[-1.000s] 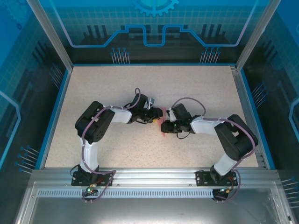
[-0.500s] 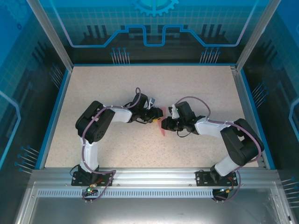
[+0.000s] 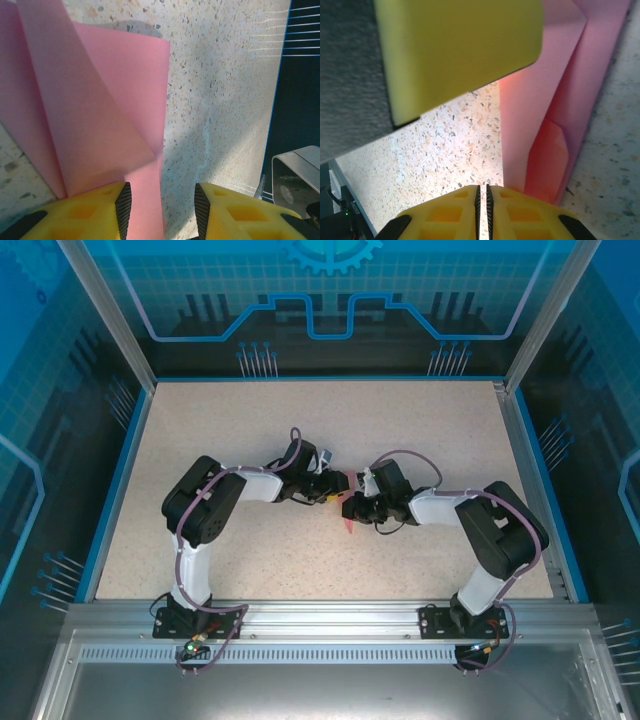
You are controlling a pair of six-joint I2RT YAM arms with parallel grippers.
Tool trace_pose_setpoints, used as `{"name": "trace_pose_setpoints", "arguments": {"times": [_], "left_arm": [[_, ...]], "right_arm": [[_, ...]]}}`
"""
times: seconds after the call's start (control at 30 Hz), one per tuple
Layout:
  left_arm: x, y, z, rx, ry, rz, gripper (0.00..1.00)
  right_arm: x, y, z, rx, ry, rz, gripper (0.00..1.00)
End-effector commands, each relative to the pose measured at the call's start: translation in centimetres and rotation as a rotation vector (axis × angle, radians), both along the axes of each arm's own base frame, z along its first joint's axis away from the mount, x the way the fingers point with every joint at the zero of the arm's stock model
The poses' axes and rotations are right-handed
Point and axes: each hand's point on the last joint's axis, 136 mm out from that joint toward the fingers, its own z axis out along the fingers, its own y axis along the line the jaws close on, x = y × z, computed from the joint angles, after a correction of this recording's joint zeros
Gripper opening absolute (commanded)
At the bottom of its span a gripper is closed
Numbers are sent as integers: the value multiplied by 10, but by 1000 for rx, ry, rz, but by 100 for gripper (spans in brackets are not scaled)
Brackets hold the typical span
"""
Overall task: Fold a paper plane with a square sheet of paper (pick it up from the middle)
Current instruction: Fold the wing for the fifth time at the center of the table.
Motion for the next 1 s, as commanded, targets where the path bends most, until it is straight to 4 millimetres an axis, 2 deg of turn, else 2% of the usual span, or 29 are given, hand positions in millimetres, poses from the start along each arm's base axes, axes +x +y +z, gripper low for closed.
{"name": "trace_pose_setpoints", "arguments": {"times": [0.0, 0.47, 0.53, 0.63, 0.8, 0.9, 0.97], "left_arm": [[-8, 5, -26, 50, 59, -17, 41], [-9, 5, -30, 56, 71, -16, 41], [-10, 5, -31, 60, 74, -14, 41], [-11, 6, -31, 62, 77, -15, 41], [-12, 6, -32, 63, 81, -18, 41], [-12, 6, -33, 62, 82, -16, 41], [-11, 6, -34, 62, 84, -15, 41]], "right_arm": [[-4, -8, -12, -39, 27, -7, 14], [-28, -31, -42, -114, 119, -39, 13], [-30, -34, -42, -123, 123, -48, 12], [-28, -31, -31, -98, 103, -43, 12], [-21, -14, 5, -2, 39, -13, 11], [-14, -14, 17, -59, -13, -66, 12], [-9, -5, 26, -55, -51, -61, 12]]}}
